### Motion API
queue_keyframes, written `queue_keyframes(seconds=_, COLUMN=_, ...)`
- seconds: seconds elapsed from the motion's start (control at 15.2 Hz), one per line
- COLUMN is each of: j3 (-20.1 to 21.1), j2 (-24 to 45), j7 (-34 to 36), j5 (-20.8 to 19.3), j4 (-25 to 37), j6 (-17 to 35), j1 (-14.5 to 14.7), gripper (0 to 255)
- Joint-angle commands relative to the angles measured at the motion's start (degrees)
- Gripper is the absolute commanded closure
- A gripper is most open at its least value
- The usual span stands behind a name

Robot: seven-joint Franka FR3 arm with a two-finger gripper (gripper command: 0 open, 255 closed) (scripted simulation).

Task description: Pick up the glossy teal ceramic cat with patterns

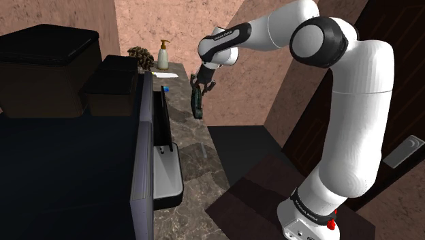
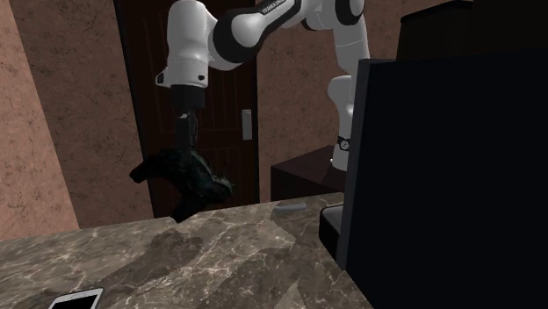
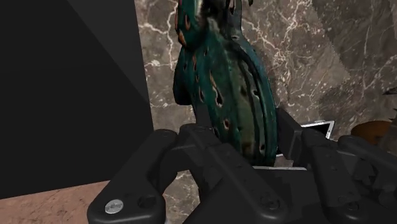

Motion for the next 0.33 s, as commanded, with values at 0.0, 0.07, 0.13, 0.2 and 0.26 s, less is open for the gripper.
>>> queue_keyframes(seconds=0.0, j3=-0.1, j2=-0.6, j7=0.2, j5=-0.2, j4=0.7, j6=-1.1, j1=0.0, gripper=255)
queue_keyframes(seconds=0.07, j3=-0.2, j2=-0.9, j7=0.4, j5=-0.3, j4=1.0, j6=-1.7, j1=0.0, gripper=255)
queue_keyframes(seconds=0.13, j3=-0.2, j2=-1.2, j7=0.5, j5=-0.5, j4=1.3, j6=-2.4, j1=0.0, gripper=255)
queue_keyframes(seconds=0.2, j3=-0.2, j2=-1.3, j7=0.5, j5=-0.5, j4=1.3, j6=-2.5, j1=0.1, gripper=255)
queue_keyframes(seconds=0.26, j3=-0.2, j2=-1.3, j7=0.5, j5=-0.5, j4=1.3, j6=-2.5, j1=0.1, gripper=255)
